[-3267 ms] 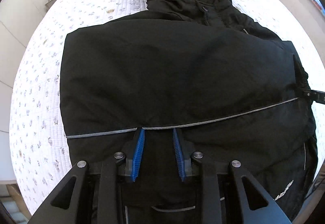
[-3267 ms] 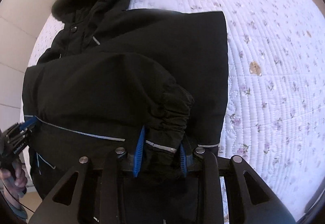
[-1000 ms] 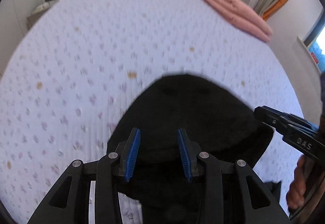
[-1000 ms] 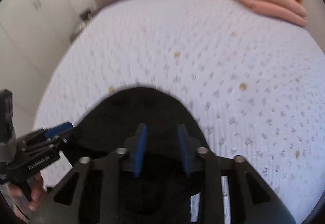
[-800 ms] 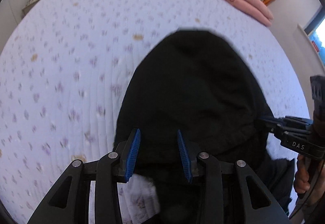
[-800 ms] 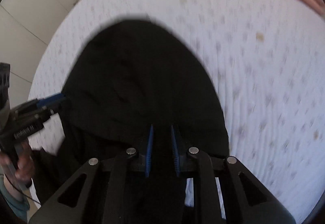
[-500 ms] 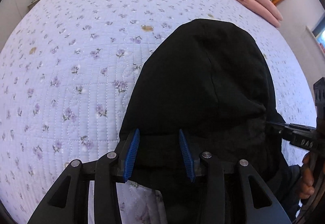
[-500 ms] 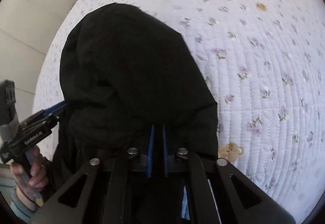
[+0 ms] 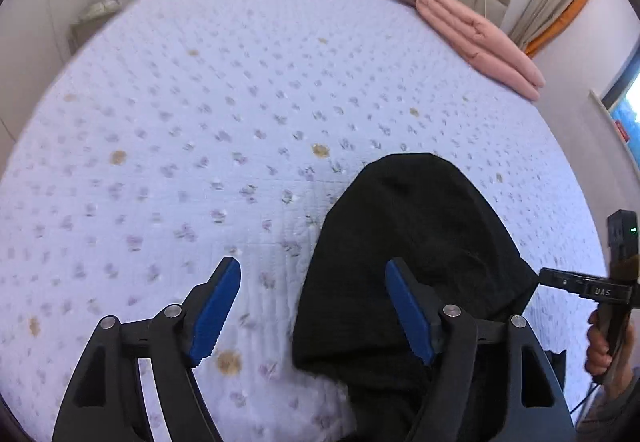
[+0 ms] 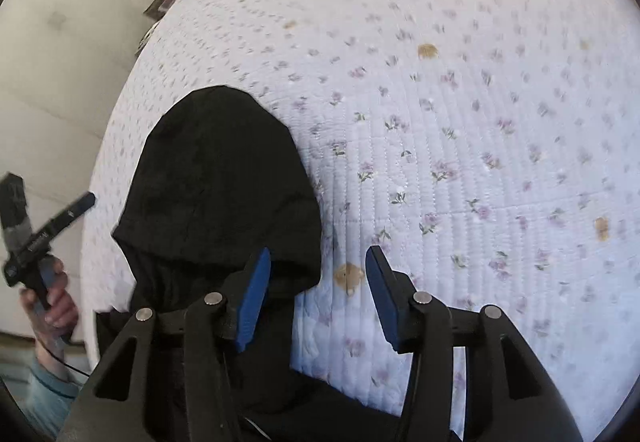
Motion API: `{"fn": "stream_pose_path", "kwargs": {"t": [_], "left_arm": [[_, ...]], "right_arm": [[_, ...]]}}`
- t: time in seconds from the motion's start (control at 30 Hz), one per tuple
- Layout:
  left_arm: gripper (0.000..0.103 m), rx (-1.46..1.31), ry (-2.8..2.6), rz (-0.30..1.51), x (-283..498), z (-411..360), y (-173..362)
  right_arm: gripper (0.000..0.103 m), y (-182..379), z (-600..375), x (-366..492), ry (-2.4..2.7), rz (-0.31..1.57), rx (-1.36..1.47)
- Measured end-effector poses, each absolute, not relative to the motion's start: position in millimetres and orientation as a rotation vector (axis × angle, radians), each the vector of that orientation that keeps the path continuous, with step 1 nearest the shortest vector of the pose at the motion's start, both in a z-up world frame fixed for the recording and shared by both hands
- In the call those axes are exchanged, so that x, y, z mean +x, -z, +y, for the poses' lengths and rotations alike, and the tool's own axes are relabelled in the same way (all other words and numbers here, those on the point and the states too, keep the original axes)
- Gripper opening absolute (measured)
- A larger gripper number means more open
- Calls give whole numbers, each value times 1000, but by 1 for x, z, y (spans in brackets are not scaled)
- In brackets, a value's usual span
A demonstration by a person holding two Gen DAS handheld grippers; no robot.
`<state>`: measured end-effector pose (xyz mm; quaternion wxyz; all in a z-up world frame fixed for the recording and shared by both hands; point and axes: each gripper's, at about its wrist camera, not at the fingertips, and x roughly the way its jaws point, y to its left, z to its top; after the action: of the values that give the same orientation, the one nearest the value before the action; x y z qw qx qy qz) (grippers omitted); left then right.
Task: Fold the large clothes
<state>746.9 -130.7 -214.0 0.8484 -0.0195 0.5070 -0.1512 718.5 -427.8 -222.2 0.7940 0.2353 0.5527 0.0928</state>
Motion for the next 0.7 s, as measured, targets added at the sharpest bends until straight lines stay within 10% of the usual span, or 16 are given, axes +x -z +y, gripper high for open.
{"fn": "stream_pose_path", "kwargs": {"t": [0.43,0.53,0.7], "left_arm": [[76,-141,598,1315,782,-173,292],[74,-109,596,1288,776,-180,287],[25,-27,603,1195,755,-187,261]], "right_arm": [[54,289,-398,771,-541,1260,770],[38,287,-390,776,-557,1244,758],[21,264,-382,762,-552,1176,692]]}}
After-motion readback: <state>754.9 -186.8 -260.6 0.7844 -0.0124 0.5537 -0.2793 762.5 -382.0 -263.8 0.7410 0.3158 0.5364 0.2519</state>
